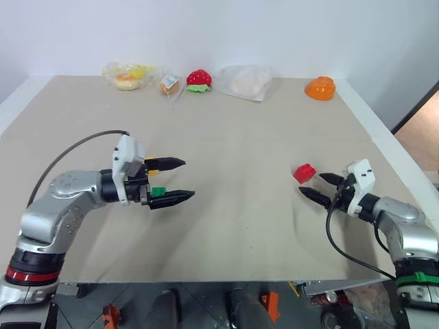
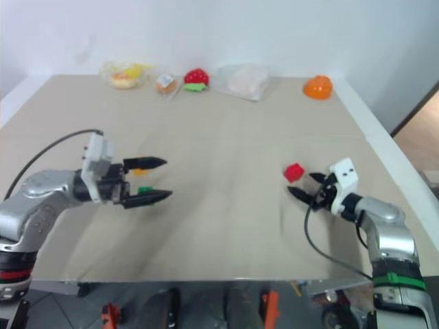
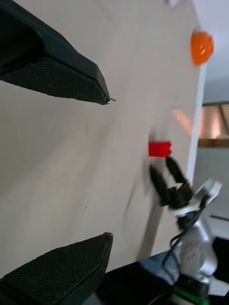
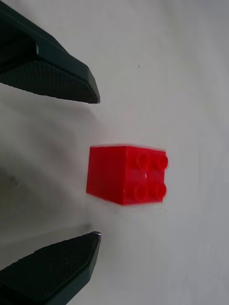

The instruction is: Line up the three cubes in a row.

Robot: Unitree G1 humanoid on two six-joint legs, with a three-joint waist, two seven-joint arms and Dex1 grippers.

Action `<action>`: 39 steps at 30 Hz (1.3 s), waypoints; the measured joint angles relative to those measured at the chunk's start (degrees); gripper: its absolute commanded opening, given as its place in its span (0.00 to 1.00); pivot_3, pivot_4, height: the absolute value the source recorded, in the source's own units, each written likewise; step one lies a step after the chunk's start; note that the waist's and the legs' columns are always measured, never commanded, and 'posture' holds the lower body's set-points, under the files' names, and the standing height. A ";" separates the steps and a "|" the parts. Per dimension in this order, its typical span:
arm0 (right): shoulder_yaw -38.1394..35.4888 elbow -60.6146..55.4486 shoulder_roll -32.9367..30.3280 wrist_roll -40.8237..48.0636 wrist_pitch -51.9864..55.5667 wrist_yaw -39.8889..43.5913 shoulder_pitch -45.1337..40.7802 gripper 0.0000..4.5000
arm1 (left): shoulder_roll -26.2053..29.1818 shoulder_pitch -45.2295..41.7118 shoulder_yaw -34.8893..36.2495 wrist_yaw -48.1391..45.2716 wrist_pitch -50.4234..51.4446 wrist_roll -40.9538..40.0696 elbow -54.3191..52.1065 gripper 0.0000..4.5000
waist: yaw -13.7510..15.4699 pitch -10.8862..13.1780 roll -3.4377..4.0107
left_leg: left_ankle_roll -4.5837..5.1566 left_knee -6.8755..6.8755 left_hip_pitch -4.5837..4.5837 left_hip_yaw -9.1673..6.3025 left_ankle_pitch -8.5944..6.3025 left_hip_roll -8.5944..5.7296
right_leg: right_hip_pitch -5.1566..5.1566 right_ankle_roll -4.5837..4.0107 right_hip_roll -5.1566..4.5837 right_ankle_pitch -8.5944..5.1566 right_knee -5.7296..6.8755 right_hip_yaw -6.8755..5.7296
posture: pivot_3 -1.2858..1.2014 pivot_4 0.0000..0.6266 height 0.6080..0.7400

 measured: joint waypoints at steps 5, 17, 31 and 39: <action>0.46 5.75 1.64 -1.08 -2.54 -0.14 -3.23 1.00 | -1.41 -0.01 -1.38 -1.50 -2.30 2.03 1.27 0.99 | -0.02 0.00 0.00 | 0.01 0.01 -0.01 0.00 0.01 0.02 | 0.00 0.00 0.01 0.02 0.00 0.01 | 0.52 0.24 1.00; 1.44 9.18 3.76 -1.93 -5.69 2.20 -5.39 0.27 | -1.90 0.24 -0.53 -2.54 -2.87 2.31 1.62 1.00 | 0.04 0.00 0.01 | 0.01 0.03 0.00 -0.02 0.01 0.03 | 0.01 0.03 0.06 0.03 0.03 0.04 | 0.52 0.24 1.00; 7.05 -9.81 4.33 4.66 4.67 16.24 -1.43 0.27 | 0.12 0.96 3.56 -6.32 -5.24 1.28 7.57 1.00 | 0.03 0.01 0.02 | 0.02 0.03 0.00 -0.08 0.01 0.18 | -0.02 -0.04 0.22 0.02 0.14 0.02 | 0.52 0.24 1.00; 12.06 -12.42 2.64 3.79 2.09 23.24 -1.70 0.27 | 1.32 1.89 3.96 -9.33 -7.06 1.12 8.22 1.00 | 0.07 0.01 0.02 | 0.01 0.20 -0.02 -0.04 0.01 0.18 | -0.01 -0.09 0.19 0.09 0.14 0.02 | 0.52 0.24 1.00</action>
